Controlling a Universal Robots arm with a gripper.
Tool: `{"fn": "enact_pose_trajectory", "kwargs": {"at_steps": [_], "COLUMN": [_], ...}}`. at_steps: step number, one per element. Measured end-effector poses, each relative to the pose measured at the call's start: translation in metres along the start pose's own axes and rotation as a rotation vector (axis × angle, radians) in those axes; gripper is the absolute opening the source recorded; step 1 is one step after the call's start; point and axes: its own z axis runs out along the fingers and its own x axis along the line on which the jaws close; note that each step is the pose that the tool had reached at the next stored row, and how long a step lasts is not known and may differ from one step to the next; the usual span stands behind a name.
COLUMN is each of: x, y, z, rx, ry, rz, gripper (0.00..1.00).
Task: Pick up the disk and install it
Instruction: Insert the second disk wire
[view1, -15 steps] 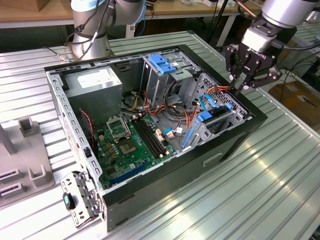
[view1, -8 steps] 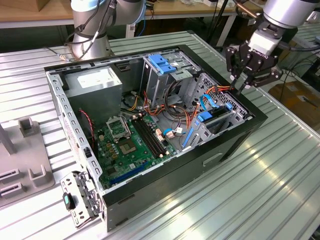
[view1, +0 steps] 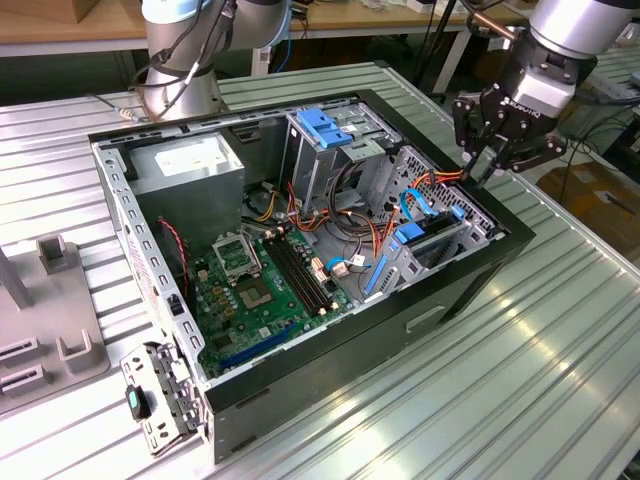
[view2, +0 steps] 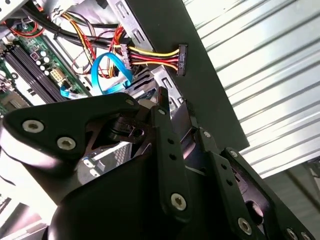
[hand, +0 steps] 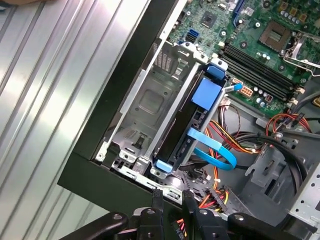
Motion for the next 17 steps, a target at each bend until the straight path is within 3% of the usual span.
{"fn": "enact_pose_trajectory", "kwargs": {"at_steps": [6, 16, 17], "x": [0.0036, 0.0046, 0.0036], "y": [-0.0068, -0.0113, -0.0118], "z": [0.0020, 0.0099, 0.0101], "rx": [0.0003, 0.0006, 0.0007], "ry": [-0.0034, -0.0134, -0.0138], "rz": [-0.054, -0.234, -0.235], "gripper": [0.30, 0.30, 0.30]}}
